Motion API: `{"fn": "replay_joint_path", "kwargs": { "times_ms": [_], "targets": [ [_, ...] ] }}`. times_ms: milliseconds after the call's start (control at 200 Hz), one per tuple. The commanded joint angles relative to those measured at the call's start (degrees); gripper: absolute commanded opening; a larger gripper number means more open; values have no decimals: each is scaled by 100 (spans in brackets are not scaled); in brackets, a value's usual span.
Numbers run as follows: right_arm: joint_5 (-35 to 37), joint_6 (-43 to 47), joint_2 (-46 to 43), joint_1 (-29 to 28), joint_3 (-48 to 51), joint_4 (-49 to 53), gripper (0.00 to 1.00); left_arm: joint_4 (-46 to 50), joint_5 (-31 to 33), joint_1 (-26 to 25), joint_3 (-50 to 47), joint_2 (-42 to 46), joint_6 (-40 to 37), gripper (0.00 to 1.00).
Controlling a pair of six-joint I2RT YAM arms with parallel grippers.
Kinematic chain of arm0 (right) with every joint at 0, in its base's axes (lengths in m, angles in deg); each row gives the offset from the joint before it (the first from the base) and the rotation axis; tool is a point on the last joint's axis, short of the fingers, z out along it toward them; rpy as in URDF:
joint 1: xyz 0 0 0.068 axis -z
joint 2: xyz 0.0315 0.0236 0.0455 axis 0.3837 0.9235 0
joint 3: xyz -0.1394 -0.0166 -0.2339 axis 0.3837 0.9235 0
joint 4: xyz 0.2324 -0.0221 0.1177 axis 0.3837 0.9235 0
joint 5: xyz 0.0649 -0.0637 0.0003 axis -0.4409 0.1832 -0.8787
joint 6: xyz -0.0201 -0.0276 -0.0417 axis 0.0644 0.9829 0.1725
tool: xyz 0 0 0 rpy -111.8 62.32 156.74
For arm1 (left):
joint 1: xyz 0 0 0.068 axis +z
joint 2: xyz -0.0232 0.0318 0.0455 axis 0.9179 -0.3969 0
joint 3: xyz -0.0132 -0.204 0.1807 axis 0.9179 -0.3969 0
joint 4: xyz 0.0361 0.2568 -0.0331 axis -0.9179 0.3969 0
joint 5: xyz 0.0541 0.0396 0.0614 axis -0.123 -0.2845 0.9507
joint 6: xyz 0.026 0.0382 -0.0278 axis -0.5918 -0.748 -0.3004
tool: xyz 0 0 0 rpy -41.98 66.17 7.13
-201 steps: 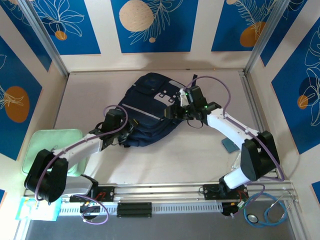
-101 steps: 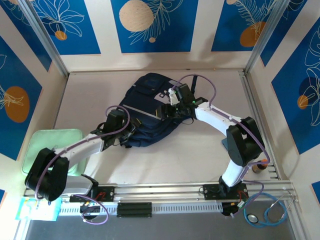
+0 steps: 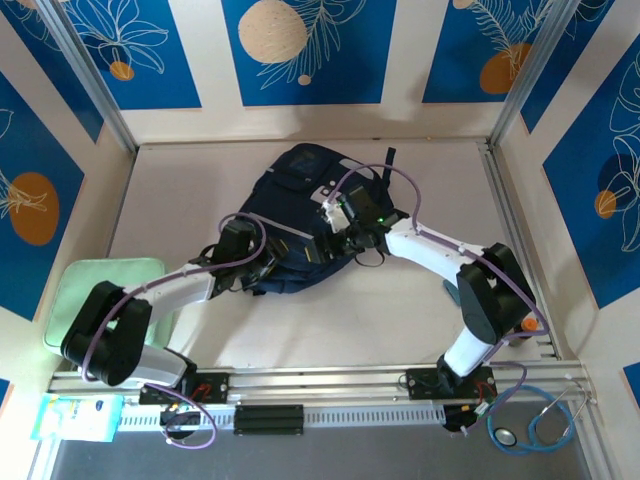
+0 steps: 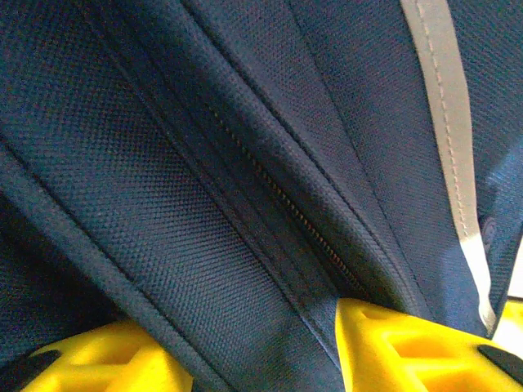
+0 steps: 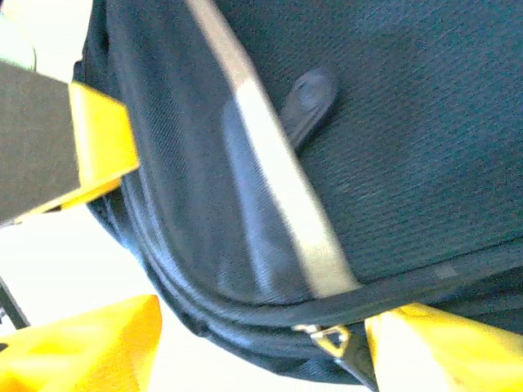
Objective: Pack the student bag
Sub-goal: Unzip the student bag at the center of the table.
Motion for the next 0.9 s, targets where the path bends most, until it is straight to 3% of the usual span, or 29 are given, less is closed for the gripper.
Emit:
{"fn": "replay_joint_path", "kwargs": {
  "times_ms": [0,215,450,645,895],
  "targets": [
    [55,236,-93,-150,80,360,64,-346,-212,-91,189,-64,-136,49],
    [730,491,-109,-262,-44,517,58,-302,-212,-96,196,-37,-185,51],
    [1527,392,-123,-444,8,509,35,-284,-194,-97,187,-20,-203,53],
    [1680,443,-243,-685,145,417,5,-424,-231,-108,171,-3,-252,58],
    [1106,334,-170,-1083,-2,186,4,-513,-202,-194,239,-66,-334,64]
  ]
}}
